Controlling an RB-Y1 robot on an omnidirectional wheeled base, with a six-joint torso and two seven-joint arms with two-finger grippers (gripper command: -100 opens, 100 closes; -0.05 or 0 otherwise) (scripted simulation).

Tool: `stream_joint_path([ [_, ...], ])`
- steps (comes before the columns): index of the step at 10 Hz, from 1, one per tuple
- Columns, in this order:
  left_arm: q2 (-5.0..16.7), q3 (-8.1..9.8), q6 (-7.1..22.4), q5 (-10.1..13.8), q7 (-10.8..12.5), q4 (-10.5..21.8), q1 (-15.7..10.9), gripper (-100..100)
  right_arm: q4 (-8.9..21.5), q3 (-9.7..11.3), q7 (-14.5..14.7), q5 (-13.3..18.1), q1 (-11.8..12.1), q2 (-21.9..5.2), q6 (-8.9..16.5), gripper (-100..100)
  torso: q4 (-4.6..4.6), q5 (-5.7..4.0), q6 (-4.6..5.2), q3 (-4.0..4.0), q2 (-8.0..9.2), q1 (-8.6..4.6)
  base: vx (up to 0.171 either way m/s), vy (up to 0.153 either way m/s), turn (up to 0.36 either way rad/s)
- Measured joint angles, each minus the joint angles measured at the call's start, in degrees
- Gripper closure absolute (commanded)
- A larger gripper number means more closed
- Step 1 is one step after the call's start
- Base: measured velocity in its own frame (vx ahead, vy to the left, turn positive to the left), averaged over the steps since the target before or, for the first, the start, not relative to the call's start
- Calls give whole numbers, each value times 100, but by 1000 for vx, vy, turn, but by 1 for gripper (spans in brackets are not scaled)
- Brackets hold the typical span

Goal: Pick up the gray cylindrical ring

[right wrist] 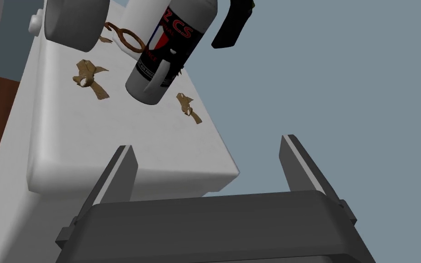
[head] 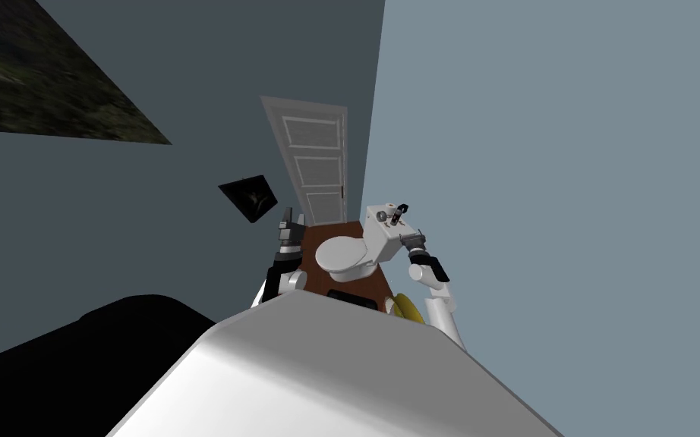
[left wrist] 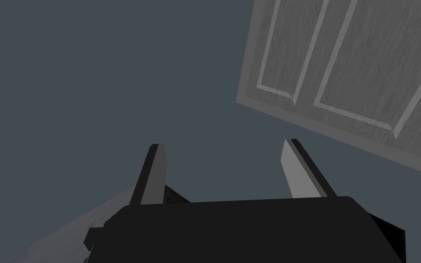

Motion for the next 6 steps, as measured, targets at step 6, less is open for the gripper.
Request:
stream_joint_path([
  [6, 0, 0, 0, 0, 0, 0, 0, 0, 539, -34, -428, -411, -653, 79, 841, -100, -2, 0, -1, -5, -9, 0, 22, 15, -62],
])
